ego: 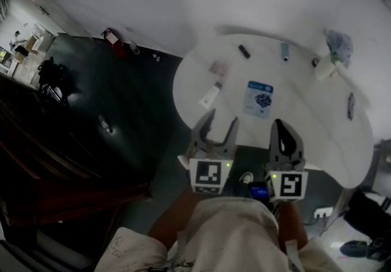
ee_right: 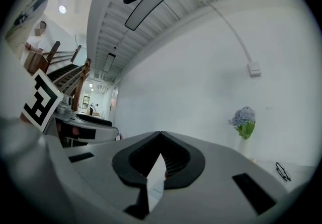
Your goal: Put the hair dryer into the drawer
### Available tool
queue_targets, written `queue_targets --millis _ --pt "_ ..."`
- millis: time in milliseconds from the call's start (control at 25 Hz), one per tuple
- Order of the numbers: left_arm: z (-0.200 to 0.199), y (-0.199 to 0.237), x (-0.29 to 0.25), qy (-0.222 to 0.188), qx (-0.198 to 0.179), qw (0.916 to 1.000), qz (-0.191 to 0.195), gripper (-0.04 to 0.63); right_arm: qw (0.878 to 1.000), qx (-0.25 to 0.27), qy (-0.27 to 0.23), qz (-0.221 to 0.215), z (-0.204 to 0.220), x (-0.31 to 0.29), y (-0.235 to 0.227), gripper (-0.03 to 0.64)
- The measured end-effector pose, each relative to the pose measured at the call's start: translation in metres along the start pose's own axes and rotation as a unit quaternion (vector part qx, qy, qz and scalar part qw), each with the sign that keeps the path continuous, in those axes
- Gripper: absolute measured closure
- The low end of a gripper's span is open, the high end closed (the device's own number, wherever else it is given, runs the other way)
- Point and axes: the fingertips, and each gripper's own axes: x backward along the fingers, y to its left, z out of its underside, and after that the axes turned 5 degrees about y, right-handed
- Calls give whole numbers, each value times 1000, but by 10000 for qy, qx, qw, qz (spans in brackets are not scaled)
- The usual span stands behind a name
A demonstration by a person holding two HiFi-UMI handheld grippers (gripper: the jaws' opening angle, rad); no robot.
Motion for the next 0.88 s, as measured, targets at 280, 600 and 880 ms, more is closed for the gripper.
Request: queue_targets --millis 280,600,880 --pt "-59 -21 -3 -927 -42 9955 182 351 9989 41 -302 357 -24 14 -27 612" --pt "-85 -43 -11 -1300 9 9906 428 351 9963 15 -451 727 -36 32 -52 612" --pt "-94 -60 -20 -1385 85 9881 660 351 9945 -49 -427 960 -34 43 -66 612"
